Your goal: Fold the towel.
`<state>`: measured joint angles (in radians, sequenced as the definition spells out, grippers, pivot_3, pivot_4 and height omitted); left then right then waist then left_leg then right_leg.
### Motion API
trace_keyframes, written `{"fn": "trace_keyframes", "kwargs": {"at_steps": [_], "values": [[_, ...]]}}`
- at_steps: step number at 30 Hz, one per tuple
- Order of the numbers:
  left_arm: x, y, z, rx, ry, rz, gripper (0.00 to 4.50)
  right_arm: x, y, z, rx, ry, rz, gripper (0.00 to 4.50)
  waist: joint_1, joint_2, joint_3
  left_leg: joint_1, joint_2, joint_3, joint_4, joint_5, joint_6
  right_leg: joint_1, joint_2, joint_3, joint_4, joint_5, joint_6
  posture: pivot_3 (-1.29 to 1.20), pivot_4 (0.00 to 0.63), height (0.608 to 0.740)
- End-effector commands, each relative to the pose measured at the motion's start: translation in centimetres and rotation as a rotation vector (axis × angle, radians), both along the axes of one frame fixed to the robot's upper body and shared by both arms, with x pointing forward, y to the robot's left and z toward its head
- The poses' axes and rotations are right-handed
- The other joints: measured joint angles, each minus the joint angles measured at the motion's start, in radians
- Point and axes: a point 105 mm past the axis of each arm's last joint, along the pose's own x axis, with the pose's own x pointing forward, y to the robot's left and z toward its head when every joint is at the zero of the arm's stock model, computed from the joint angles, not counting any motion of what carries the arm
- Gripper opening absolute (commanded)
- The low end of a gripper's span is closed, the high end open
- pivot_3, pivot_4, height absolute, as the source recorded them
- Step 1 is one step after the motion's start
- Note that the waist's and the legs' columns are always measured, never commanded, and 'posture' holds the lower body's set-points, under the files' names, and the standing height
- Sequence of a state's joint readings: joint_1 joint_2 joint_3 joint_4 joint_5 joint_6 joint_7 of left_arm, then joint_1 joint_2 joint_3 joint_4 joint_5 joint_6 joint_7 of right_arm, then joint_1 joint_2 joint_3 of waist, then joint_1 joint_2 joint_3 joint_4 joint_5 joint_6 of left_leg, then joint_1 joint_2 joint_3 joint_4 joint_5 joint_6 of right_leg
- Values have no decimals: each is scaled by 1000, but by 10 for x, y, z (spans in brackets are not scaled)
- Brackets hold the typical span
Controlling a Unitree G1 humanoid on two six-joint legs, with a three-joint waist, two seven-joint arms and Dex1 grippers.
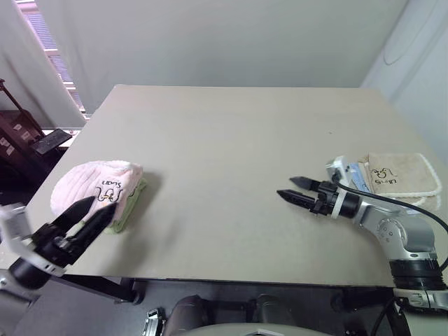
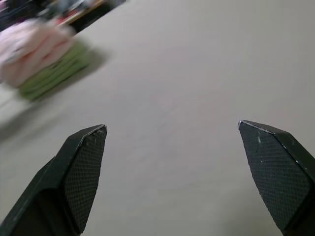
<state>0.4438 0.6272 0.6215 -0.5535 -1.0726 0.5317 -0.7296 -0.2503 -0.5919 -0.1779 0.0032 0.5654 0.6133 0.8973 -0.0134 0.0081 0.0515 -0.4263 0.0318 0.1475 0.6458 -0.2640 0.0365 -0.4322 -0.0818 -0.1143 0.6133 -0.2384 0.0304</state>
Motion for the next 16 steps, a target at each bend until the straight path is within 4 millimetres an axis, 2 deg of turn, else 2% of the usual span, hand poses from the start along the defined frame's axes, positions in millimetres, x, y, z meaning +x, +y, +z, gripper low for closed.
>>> {"fn": "trace_keyframes", "kwargs": {"at_steps": [1,3,8,12,16], "values": [[9,-39,9,111,-91,-265,4479,0,-2,19,-12,-95,12,4500,0,0,0,0,0,1,0,0,0,0,1,0,1,0,0,0,0,724],[21,-50,13,119,-101,-372,4479,-4,0,24,2,-105,51,4500,1,0,0,0,1,2,1,1,-1,3,1,0,2,0,1,0,0,724],[44,-56,10,163,-128,-496,4479,-5,1,25,10,-113,80,4500,-4,0,0,2,1,4,5,5,-4,4,3,1,9,0,6,0,0,724],[67,-65,-3,248,-158,-609,4479,-13,-4,18,-38,-92,108,4500,5,0,0,3,1,4,9,2,1,5,3,0,14,-2,5,0,0,724],[88,-63,-18,237,-135,-650,4479,-12,-15,16,-52,-81,84,4500,1,0,0,3,2,3,15,1,1,5,2,0,17,-2,4,0,0,724]]}}
